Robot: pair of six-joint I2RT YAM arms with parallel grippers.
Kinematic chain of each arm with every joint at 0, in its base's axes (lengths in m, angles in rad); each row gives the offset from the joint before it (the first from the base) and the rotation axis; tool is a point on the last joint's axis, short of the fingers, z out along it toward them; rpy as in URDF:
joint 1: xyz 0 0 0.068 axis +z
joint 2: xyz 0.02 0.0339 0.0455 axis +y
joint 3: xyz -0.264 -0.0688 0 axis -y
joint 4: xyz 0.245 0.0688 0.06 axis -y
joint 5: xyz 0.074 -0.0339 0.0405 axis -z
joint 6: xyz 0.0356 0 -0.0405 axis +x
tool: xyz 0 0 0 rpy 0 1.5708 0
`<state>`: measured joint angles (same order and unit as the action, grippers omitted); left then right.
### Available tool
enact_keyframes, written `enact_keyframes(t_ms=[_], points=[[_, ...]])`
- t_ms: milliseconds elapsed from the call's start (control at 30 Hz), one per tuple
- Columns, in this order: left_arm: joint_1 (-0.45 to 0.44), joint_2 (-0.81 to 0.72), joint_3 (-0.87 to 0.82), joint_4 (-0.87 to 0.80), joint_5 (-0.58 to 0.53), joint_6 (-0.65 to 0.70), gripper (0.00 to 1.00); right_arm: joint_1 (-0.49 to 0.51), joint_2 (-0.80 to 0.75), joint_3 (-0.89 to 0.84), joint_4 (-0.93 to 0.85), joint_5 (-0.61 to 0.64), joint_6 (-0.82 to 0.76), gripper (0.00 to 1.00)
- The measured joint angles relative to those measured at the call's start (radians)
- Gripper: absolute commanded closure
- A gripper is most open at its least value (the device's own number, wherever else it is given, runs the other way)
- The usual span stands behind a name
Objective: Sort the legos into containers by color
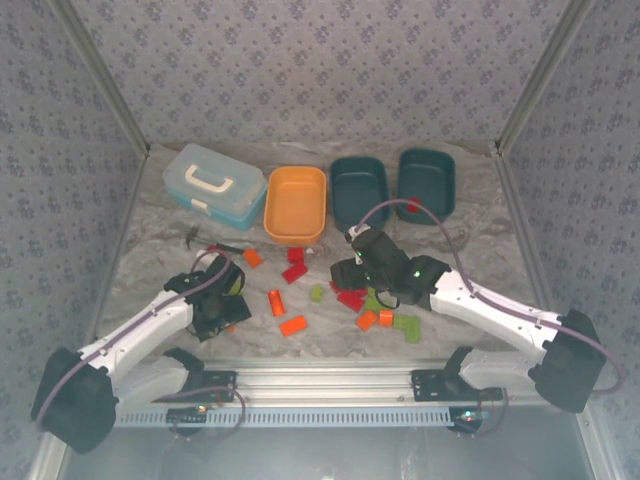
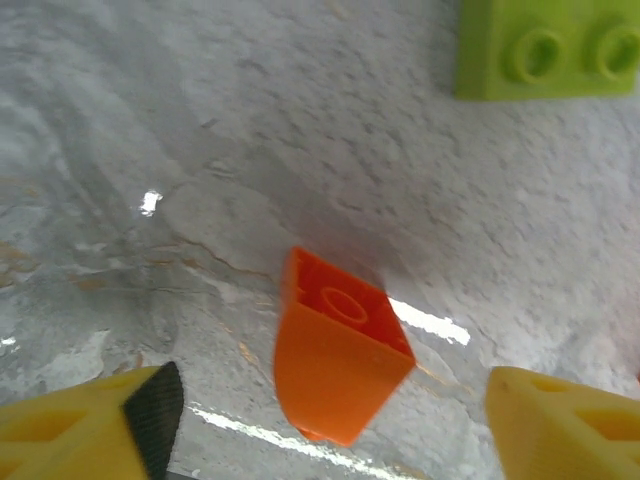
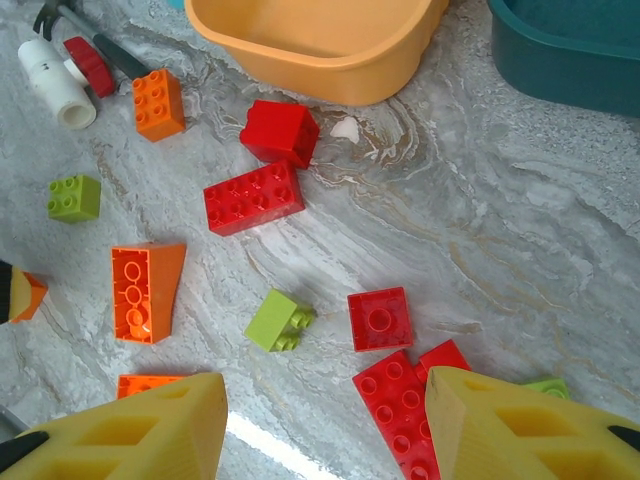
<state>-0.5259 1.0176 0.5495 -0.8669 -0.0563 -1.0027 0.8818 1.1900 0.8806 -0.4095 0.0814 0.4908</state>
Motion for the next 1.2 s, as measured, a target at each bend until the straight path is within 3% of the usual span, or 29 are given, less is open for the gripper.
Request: enact_keyframes(t_ms=[100,300,433,667,933,1200], points=[[0.0,-0.002,-0.005,0.016,-0.024,-0.03,0.13,0.01,0.0,0.0,-0.001,0.0,0.0,0.43],[0.0,0.025,-0.021,0.076,-0.038,-0.071,0.31,0.017,0.0,0.0,-0.002,0.001,0.002,0.43],[0.0,0.066,-0.026,0.098,-0.038,-0.069,0.34,0.023,-0.001,0.0,-0.004,0.008,0.008,0.43],[0.0,0.055,-0.071,0.124,-0.034,-0.069,0.55,0.024,-0.001,0.0,-0.005,0.008,0.012,0.43],[0.0,0.044,-0.071,0.135,-0.035,-0.061,0.67,0.027,-0.001,0.0,-0.005,0.009,0.019,0.43],[-0.007,0.006,0.037,0.069,-0.039,-0.035,0.7,0.035,-0.001,0.002,-0.005,0.009,0.026,0.43]])
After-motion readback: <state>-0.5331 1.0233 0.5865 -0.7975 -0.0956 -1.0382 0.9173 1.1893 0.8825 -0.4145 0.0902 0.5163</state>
